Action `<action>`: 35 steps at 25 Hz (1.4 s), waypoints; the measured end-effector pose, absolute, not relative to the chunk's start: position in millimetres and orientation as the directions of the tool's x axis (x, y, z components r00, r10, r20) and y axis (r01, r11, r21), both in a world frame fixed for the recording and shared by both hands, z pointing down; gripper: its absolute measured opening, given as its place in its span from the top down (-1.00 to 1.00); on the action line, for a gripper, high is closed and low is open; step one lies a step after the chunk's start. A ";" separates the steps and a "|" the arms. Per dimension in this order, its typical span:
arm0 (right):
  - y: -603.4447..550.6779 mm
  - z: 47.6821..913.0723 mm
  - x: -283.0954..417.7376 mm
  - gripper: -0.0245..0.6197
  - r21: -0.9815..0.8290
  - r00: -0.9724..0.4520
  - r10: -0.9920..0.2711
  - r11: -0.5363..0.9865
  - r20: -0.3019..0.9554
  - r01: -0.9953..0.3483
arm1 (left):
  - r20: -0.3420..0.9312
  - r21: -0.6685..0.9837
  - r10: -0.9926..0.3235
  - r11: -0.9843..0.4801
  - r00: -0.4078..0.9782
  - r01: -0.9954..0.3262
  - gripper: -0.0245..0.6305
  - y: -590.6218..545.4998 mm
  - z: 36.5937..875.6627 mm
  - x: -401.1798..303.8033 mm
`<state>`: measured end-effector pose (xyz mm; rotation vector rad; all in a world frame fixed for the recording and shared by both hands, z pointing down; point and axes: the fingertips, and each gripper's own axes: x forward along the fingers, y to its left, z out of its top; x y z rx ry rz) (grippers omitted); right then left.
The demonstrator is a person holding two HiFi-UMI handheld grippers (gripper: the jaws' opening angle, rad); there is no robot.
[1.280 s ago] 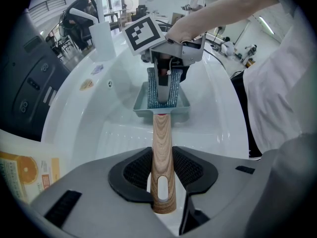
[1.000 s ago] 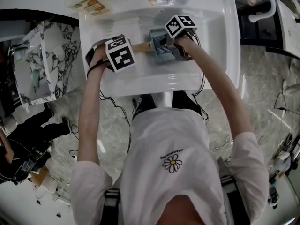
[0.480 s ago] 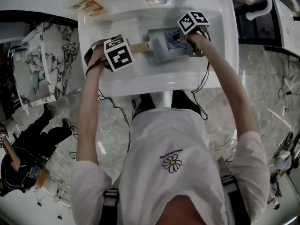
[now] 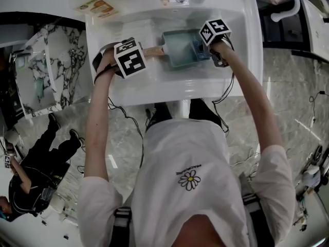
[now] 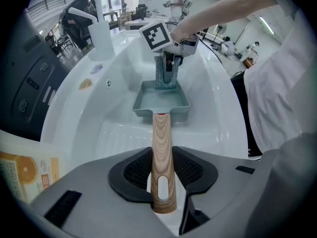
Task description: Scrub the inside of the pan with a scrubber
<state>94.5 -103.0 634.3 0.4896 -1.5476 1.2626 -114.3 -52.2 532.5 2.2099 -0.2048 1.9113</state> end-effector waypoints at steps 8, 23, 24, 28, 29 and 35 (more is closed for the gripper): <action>-103.2 645.8 109.7 0.73 -0.400 -0.313 0.270 0.385 0.911 -0.832 | 0.989 0.064 0.029 -0.968 0.143 -0.244 0.50 -51.7 532.8 -113.9; -86.4 642.7 79.2 0.73 -0.487 -0.405 0.294 0.312 0.866 -0.816 | 0.990 0.060 0.027 -0.967 0.137 -0.246 0.50 -52.0 531.4 -115.3; -84.7 640.7 75.3 0.73 -0.502 -0.421 0.296 0.301 0.857 -0.811 | 0.990 0.060 0.027 -0.968 0.137 -0.245 0.50 -51.5 531.3 -115.3; -80.8 630.2 57.4 0.73 -0.564 -0.491 0.299 0.257 0.818 -0.785 | 0.990 0.059 0.026 -0.968 0.135 -0.243 0.50 -51.5 530.3 -114.4; -80.2 627.3 51.5 0.73 -0.583 -0.512 0.300 0.244 0.805 -0.775 | 0.991 0.058 0.026 -0.968 0.135 -0.242 0.50 -52.0 530.1 -114.5; -71.9 610.8 14.9 0.73 -0.685 -0.624 0.303 0.168 0.720 -0.709 | 0.990 0.074 0.042 -0.969 0.137 -0.236 0.50 -49.4 533.6 -112.3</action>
